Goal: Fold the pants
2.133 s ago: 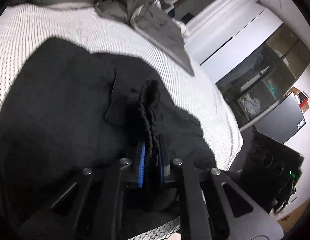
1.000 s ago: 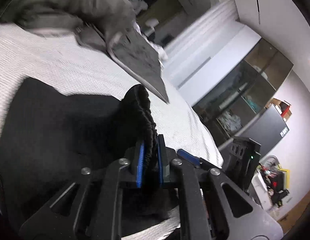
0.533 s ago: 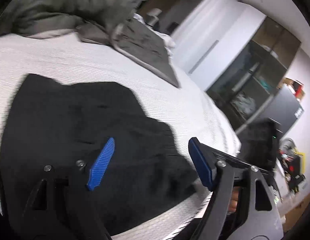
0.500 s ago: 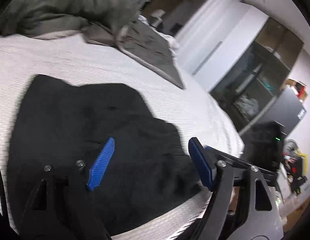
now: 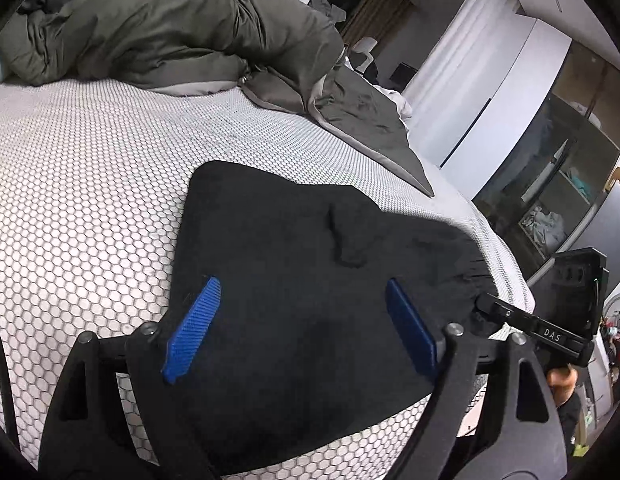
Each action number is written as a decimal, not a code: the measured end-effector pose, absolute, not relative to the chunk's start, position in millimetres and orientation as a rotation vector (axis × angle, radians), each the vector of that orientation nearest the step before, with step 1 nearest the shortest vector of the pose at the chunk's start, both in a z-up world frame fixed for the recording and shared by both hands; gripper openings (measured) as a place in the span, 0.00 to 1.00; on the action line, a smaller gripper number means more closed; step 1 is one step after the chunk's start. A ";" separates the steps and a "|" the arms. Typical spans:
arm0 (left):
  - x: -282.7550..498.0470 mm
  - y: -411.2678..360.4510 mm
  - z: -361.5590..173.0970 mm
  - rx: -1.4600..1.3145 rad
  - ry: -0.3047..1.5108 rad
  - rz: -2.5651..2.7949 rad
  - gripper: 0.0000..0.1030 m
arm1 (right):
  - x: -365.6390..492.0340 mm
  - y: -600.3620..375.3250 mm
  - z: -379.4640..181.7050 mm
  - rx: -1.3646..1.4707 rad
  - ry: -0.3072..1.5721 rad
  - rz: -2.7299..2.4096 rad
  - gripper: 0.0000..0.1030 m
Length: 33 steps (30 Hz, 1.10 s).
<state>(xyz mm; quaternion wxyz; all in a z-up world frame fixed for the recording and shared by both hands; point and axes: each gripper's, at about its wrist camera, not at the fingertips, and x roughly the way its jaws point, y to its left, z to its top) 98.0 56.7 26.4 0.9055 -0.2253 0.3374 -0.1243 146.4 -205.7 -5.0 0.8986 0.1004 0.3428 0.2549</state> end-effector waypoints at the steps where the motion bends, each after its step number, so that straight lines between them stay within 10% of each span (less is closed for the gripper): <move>1: 97.7 57.5 24.7 -0.455 0.703 -0.248 0.80 | 150.4 -207.4 -11.9 0.195 0.751 0.514 0.09; 11: 106.0 40.2 7.8 -0.322 0.791 -0.168 0.80 | 157.8 -221.8 -34.1 0.259 0.824 0.432 0.41; 15: 110.5 30.3 5.6 -0.279 0.804 -0.158 0.80 | 176.5 -217.7 -47.0 0.301 0.864 0.418 0.41; 20: 111.9 19.3 1.8 -0.209 0.811 -0.147 0.80 | 171.1 -205.2 -26.9 0.207 0.785 0.434 0.11; 33: 106.6 1.3 12.9 -0.154 0.771 -0.107 0.80 | 138.4 -196.8 -2.9 0.108 0.647 0.421 0.28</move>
